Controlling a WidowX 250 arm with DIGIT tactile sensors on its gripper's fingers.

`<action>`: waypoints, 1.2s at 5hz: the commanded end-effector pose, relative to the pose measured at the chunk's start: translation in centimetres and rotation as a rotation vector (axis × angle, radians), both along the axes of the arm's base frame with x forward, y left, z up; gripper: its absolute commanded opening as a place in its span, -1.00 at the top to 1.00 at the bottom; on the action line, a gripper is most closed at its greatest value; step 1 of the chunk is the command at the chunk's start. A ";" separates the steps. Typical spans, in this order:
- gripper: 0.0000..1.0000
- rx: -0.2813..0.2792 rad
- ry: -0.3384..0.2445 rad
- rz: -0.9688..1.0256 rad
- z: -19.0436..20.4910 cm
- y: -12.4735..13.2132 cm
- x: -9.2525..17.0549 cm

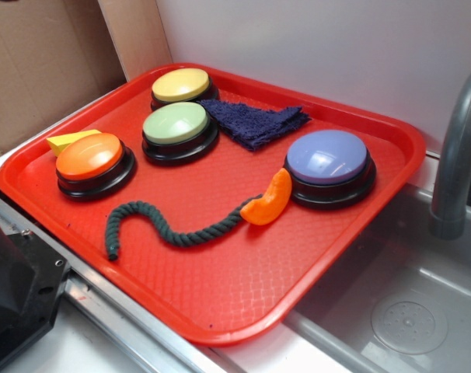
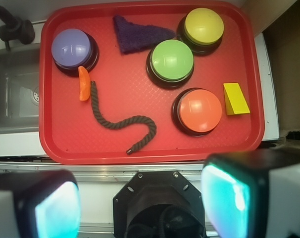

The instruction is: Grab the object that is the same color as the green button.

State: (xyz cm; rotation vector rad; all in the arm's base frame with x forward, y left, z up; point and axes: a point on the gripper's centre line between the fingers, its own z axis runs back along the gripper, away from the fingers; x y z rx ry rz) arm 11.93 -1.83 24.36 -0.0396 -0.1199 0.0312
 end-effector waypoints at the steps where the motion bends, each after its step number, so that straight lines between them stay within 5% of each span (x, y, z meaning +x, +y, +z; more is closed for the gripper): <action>1: -1.00 0.000 0.000 0.000 0.0 0.0 0.0; 2: -1.00 0.089 -0.067 -0.116 -1.5 -1.1 1.2; 4: -1.00 0.157 -0.128 -0.446 -7.0 -3.1 3.8; 5: -1.00 0.102 -0.147 -0.598 -10.2 -4.2 5.3; 6: -1.00 0.122 -0.153 -0.683 -13.6 -5.4 5.9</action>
